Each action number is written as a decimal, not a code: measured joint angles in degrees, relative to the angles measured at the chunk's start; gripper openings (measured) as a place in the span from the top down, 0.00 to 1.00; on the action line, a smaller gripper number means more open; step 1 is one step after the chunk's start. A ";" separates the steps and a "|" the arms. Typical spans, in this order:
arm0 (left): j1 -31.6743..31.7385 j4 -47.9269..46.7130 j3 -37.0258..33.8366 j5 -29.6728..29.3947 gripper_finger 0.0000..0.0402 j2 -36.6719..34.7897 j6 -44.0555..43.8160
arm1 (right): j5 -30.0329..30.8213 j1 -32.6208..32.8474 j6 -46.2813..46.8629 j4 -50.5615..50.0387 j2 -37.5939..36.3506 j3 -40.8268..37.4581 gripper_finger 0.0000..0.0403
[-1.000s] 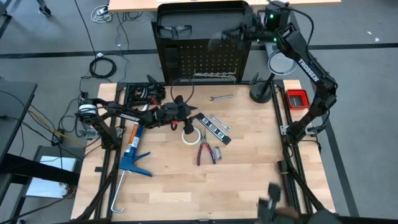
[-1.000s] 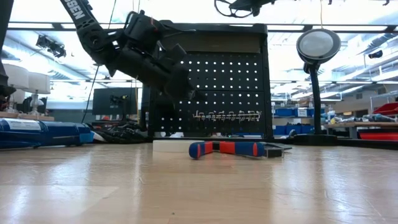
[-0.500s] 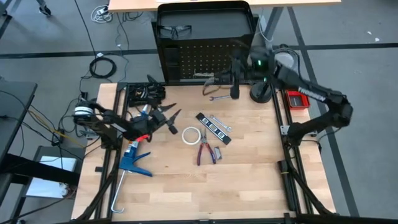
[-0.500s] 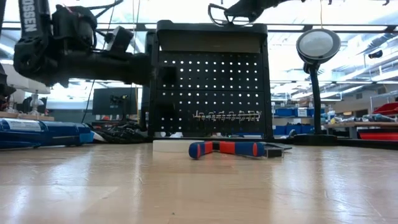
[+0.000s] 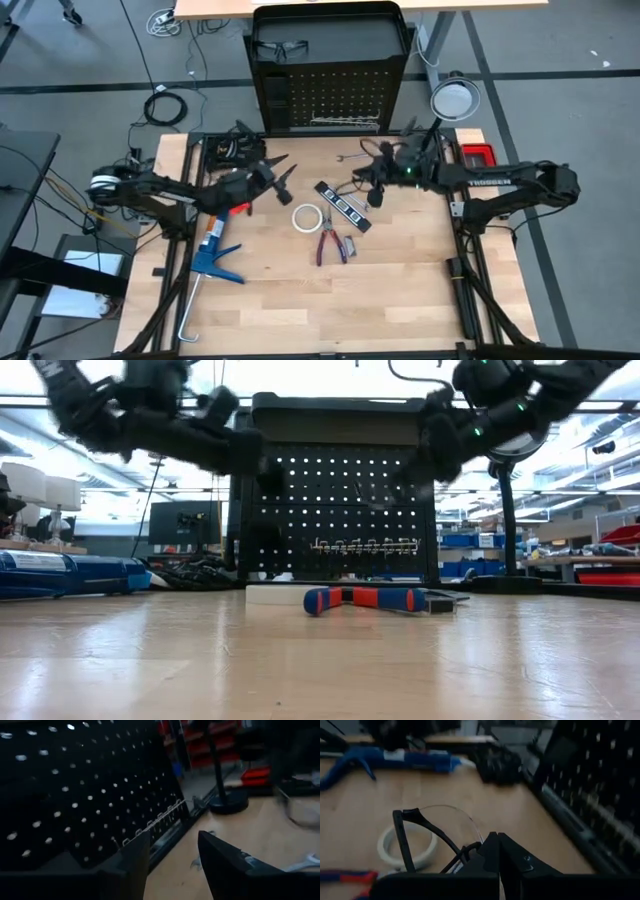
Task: Hang tools onto peg board
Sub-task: Remove the right black safety glasses from the black peg board
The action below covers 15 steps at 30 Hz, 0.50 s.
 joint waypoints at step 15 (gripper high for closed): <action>6.34 -51.58 34.18 9.29 0.57 -0.20 -4.64 | 4.16 5.87 14.30 12.51 0.02 -22.39 0.96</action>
